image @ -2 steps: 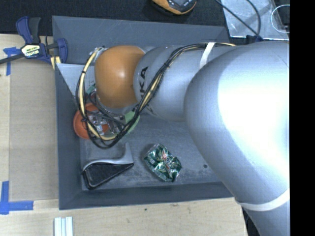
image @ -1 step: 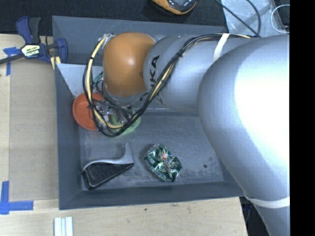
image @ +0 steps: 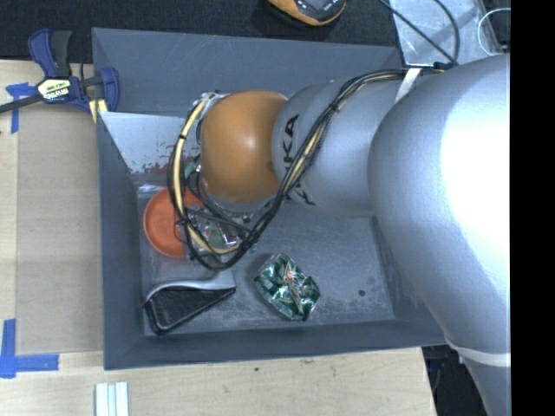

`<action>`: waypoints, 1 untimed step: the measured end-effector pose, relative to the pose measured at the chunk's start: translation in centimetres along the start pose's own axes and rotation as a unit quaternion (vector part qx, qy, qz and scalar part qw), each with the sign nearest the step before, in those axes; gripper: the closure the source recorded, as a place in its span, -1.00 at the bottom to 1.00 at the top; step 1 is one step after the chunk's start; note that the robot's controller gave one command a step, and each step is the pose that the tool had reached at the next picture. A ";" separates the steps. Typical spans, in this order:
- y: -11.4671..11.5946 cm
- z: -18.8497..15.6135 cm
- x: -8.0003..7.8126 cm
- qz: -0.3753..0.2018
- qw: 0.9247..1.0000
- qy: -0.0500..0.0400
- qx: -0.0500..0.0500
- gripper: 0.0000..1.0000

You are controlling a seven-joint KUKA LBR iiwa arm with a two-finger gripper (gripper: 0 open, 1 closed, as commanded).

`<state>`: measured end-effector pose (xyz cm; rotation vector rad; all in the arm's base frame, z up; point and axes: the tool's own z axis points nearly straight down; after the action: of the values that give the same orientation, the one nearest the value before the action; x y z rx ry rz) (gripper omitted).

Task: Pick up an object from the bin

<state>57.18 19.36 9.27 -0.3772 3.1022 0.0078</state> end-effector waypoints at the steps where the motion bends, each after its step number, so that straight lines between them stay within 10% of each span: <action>1: -0.1 0.1 -0.6 -0.004 1.000 0.000 -0.001 1.00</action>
Offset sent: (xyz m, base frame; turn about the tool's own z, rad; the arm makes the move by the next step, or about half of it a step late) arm -0.0250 -0.0099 0.0501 -0.2905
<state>57.84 19.40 9.20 -0.3884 3.1008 0.0096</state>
